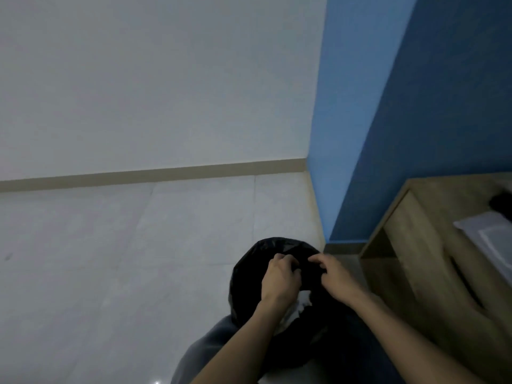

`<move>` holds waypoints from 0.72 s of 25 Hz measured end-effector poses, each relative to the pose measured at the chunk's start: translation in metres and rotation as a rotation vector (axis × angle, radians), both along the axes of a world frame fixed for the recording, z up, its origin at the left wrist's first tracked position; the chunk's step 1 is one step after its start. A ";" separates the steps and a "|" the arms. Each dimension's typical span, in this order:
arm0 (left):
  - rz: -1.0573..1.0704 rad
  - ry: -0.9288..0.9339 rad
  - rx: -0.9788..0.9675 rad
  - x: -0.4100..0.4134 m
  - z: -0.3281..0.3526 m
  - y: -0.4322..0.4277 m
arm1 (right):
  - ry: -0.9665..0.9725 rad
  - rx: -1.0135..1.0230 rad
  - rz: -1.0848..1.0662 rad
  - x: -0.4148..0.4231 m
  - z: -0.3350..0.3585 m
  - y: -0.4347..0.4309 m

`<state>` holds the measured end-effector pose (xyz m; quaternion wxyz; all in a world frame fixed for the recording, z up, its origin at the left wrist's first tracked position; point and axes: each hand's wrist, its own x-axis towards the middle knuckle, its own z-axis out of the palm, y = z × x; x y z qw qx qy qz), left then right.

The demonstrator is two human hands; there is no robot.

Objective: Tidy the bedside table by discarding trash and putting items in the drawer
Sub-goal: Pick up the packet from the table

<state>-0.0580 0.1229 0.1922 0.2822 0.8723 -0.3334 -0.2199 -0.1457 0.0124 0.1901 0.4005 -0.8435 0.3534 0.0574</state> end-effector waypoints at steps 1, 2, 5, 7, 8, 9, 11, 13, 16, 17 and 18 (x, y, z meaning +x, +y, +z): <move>-0.036 -0.016 -0.040 -0.009 0.010 -0.015 | -0.067 -0.052 -0.072 -0.015 0.013 -0.010; -0.054 -0.028 -0.076 -0.016 0.020 -0.029 | -0.129 -0.117 -0.126 -0.027 0.027 -0.019; -0.115 0.004 -0.182 -0.054 0.054 -0.075 | -0.285 -0.265 -0.274 -0.074 0.068 -0.053; -0.231 0.006 -0.251 -0.091 0.077 -0.108 | -0.347 -0.322 -0.392 -0.116 0.094 -0.080; -0.293 0.004 -0.269 -0.110 0.087 -0.124 | -0.357 -0.354 -0.446 -0.136 0.106 -0.092; -0.353 0.007 -0.280 -0.128 0.095 -0.136 | -0.366 -0.390 -0.489 -0.156 0.115 -0.102; -0.461 0.009 -0.306 -0.162 0.105 -0.159 | -0.393 -0.465 -0.576 -0.196 0.128 -0.120; -0.548 0.014 -0.285 -0.189 0.109 -0.178 | -0.378 -0.523 -0.658 -0.231 0.135 -0.133; -0.674 -0.058 -0.162 -0.219 0.109 -0.202 | -0.273 -0.599 -0.717 -0.273 0.132 -0.150; -0.713 -0.095 -0.102 -0.224 0.106 -0.209 | -0.224 -0.595 -0.721 -0.281 0.128 -0.156; -0.752 -0.128 -0.039 -0.227 0.101 -0.214 | -0.164 -0.572 -0.714 -0.286 0.122 -0.162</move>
